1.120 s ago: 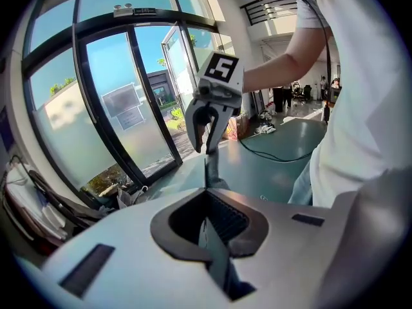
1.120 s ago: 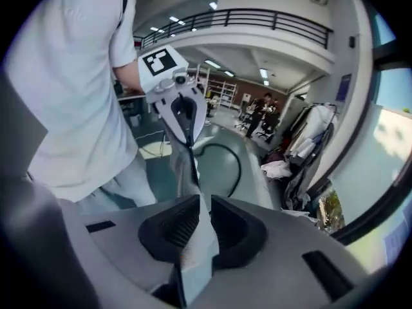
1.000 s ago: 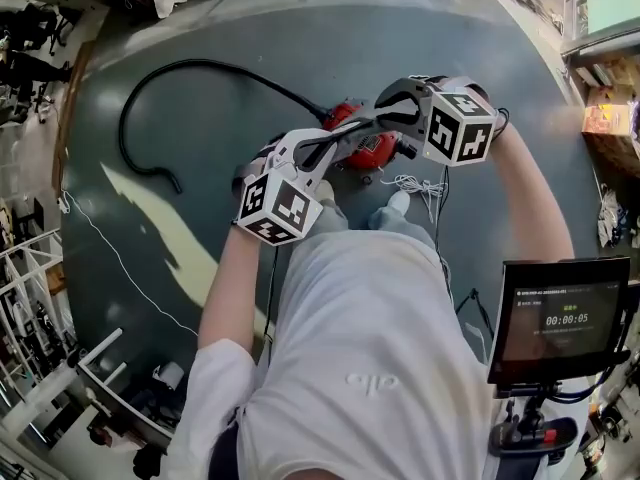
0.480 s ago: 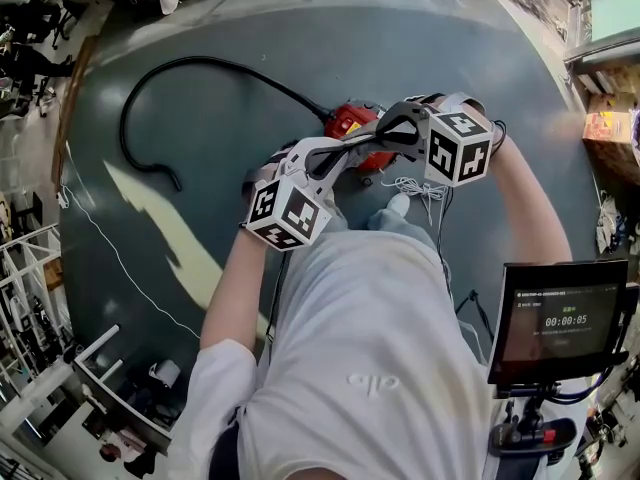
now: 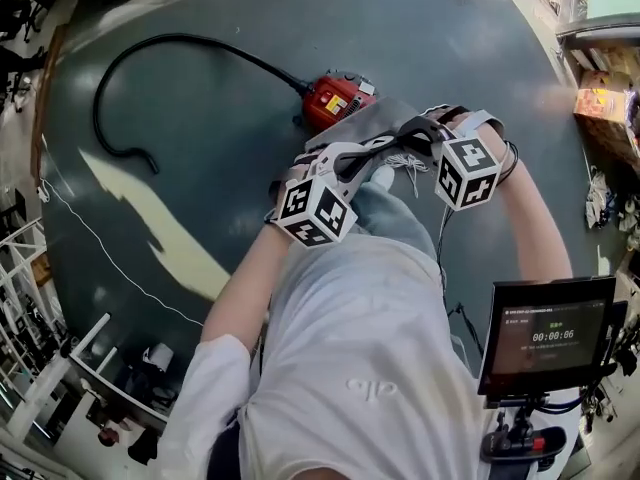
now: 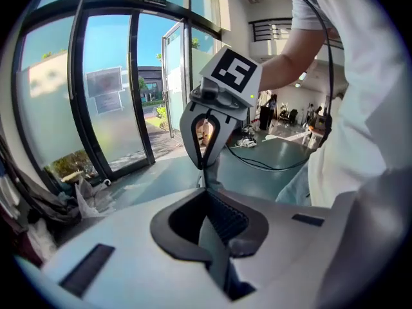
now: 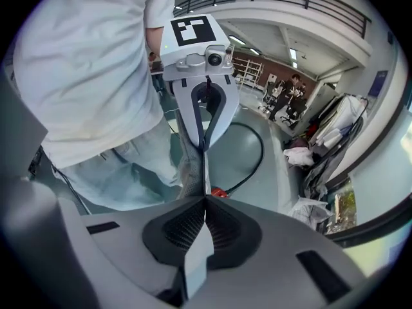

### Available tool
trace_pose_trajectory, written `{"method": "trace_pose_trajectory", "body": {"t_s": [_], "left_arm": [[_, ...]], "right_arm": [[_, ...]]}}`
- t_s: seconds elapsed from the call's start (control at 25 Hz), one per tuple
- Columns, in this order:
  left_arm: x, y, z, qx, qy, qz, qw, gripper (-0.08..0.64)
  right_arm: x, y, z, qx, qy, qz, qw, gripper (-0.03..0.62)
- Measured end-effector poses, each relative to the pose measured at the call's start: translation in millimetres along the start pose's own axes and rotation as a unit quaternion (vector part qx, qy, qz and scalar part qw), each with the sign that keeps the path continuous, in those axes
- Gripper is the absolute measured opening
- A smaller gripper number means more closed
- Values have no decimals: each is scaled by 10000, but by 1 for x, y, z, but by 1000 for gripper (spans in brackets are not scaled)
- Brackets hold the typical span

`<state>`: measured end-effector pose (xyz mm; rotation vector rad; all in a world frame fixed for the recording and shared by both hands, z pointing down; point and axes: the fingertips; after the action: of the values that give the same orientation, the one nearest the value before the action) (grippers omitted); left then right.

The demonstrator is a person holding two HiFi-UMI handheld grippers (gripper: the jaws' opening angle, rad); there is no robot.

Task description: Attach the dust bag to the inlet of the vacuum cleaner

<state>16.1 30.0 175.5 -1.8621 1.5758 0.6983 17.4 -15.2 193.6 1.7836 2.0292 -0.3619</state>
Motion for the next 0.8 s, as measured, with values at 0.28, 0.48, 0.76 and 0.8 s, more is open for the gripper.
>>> {"method": "trace_pose_trajectory", "body": {"t_s": [0.28, 0.48, 0.76, 0.8], "left_arm": [[4, -84, -142, -927, -146, 907, 9914, 11], [-47, -116, -265, -961, -126, 1411, 9852, 11], [-181, -147, -420, -370, 99, 1702, 9847, 11], [-198, -150, -436, -271, 126, 1743, 9842, 11]], "right_arm": [[-141, 82, -32, 914, 352, -583, 9935, 15], [-246, 108, -114, 1048, 447, -784, 9904, 15], [-357, 127, -282, 1011, 675, -375, 9919, 15], [-367, 127, -302, 980, 709, -274, 9923, 15]]}}
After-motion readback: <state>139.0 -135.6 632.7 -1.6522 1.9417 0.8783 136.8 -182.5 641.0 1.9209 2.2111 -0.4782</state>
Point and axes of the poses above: the fingertips, and each gripper's own axes: z backward along the fingers, y to its left, x out of its top, and after that the axes turned 7 degrees about -z, right-handed
